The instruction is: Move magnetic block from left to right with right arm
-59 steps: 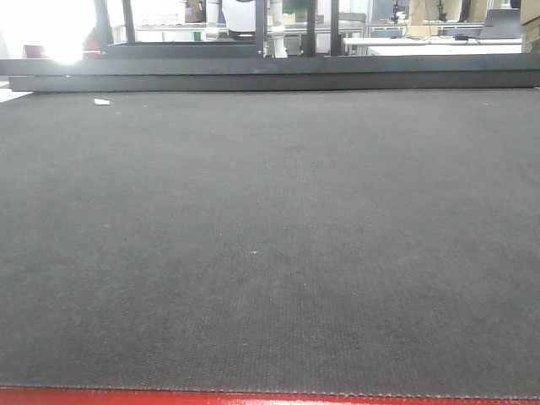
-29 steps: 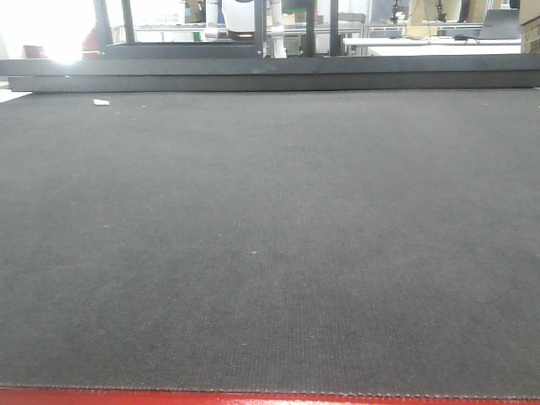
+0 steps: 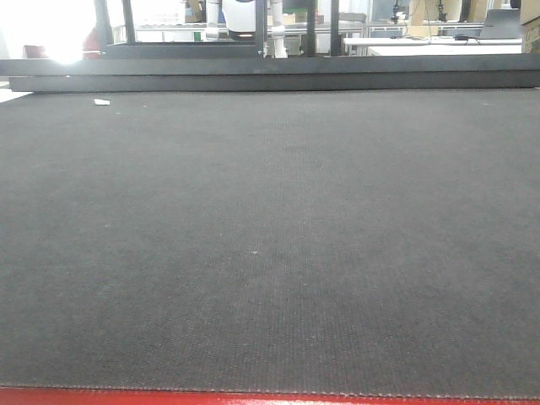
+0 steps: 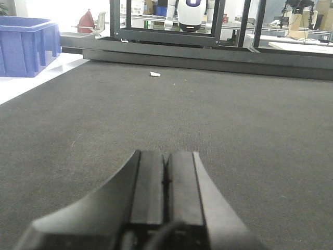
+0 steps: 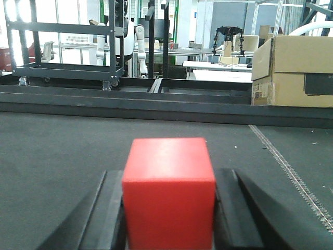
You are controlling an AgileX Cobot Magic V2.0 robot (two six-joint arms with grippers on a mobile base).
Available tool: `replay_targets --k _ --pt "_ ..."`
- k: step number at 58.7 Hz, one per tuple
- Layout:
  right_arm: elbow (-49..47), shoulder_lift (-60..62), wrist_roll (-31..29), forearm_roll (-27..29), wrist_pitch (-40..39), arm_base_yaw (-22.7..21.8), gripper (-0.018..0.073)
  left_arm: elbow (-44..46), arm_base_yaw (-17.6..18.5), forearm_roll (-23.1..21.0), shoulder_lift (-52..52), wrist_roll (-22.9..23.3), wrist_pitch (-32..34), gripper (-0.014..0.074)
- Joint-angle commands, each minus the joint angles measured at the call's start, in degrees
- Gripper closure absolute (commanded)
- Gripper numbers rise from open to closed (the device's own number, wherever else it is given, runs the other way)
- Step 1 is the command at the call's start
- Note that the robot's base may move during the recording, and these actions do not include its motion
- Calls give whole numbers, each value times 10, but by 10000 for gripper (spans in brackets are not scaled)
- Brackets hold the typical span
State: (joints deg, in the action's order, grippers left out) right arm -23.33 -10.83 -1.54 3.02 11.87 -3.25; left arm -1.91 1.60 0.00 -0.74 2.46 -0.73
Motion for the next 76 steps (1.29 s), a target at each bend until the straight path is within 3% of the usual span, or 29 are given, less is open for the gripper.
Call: replay_targets --k 1,76 --pt "-15 -5 -6 -6 -53 -3 421 -4 0 0 -8 2 50 713" --pt "-15 -5 -6 -6 -53 -3 421 -4 0 0 -8 2 50 713"
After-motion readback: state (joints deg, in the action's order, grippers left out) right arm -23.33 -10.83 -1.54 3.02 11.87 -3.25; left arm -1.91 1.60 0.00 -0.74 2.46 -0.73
